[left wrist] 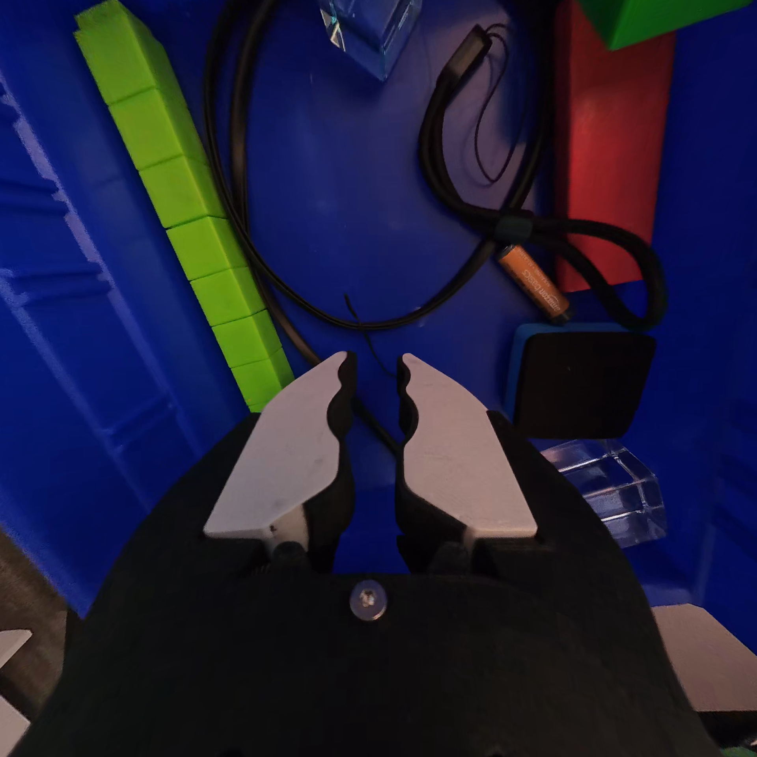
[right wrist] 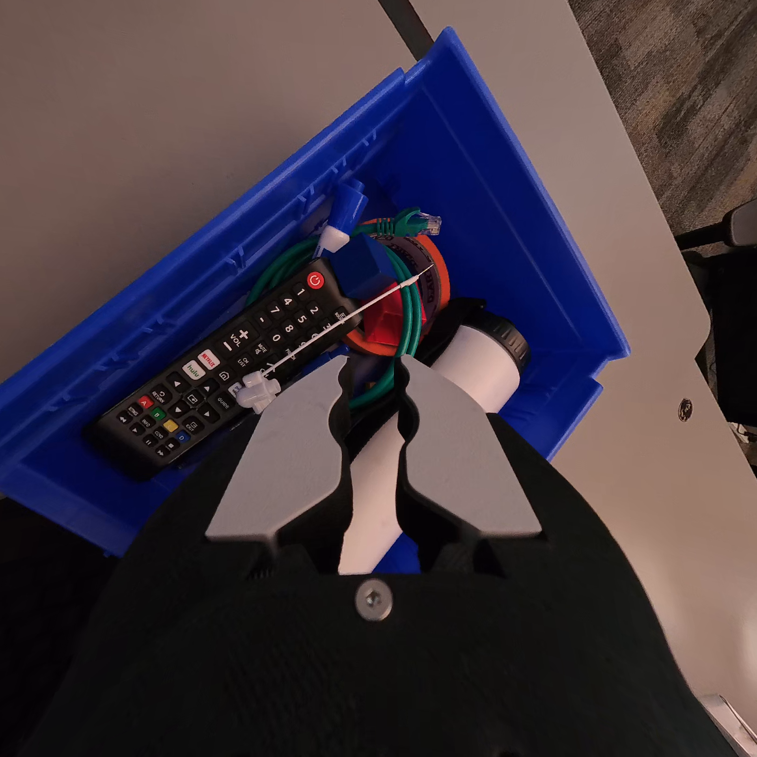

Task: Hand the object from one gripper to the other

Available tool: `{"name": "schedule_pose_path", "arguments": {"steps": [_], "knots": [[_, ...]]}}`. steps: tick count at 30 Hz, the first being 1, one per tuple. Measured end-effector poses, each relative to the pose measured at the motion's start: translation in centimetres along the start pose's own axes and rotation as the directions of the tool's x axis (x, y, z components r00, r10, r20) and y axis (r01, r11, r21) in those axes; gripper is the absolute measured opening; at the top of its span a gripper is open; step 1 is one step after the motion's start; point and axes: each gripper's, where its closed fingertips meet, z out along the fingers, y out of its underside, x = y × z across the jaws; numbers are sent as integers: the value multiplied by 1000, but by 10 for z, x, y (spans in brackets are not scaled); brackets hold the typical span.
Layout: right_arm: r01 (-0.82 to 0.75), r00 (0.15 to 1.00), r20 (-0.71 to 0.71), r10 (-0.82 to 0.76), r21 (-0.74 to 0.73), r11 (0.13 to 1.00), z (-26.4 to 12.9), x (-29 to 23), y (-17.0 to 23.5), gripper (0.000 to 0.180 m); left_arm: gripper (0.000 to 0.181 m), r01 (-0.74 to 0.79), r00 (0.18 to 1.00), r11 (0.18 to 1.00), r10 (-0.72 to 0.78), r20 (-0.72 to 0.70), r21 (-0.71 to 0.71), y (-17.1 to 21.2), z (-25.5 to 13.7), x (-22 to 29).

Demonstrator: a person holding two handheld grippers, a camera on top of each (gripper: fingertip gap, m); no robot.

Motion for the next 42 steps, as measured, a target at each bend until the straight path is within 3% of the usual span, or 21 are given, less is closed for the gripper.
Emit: {"name": "schedule_pose_path", "arguments": {"steps": [12,16,19,22,24,26,29,33,35,38,42], "knots": [[11,1000,7,-11,-15,1000,1,-2,2,20,1,-15,998,1000,14,-67,-24,1,12,3],[12,1000,2,-12,-9,1000,0,-1,1,19,1,-27,991,1000,27,-132,-4,2,-4,8],[26,1000,-14,-26,-3,1000,-3,-1,-3,18,1,-21,981,978,60,-186,208,-23,-44,17],[55,997,-50,-53,32,998,-9,-1,-15,18,1,18,932,851,177,-318,525,-55,-113,51],[111,989,-112,-100,90,990,-17,0,-32,18,1,98,844,698,319,-432,709,-67,-171,86],[210,964,-207,-169,193,958,-31,-3,-60,19,1,222,671,586,488,-558,779,-62,-226,124],[408,881,-412,-235,408,816,-71,-22,-120,19,0,332,419,573,622,-661,749,-45,-270,163],[663,736,-629,-250,597,452,-139,-102,-185,30,0,425,252,597,644,-722,680,-42,-286,195],[783,616,-745,-256,543,305,-161,-145,-199,30,0,444,158,638,635,-756,629,-39,-289,213],[896,438,-868,-233,399,197,-176,-192,-211,31,0,416,63,699,616,-785,582,-32,-287,242],[913,406,-889,-212,390,115,-183,-226,-216,30,1,353,-14,749,603,-798,560,-18,-286,275]]}}
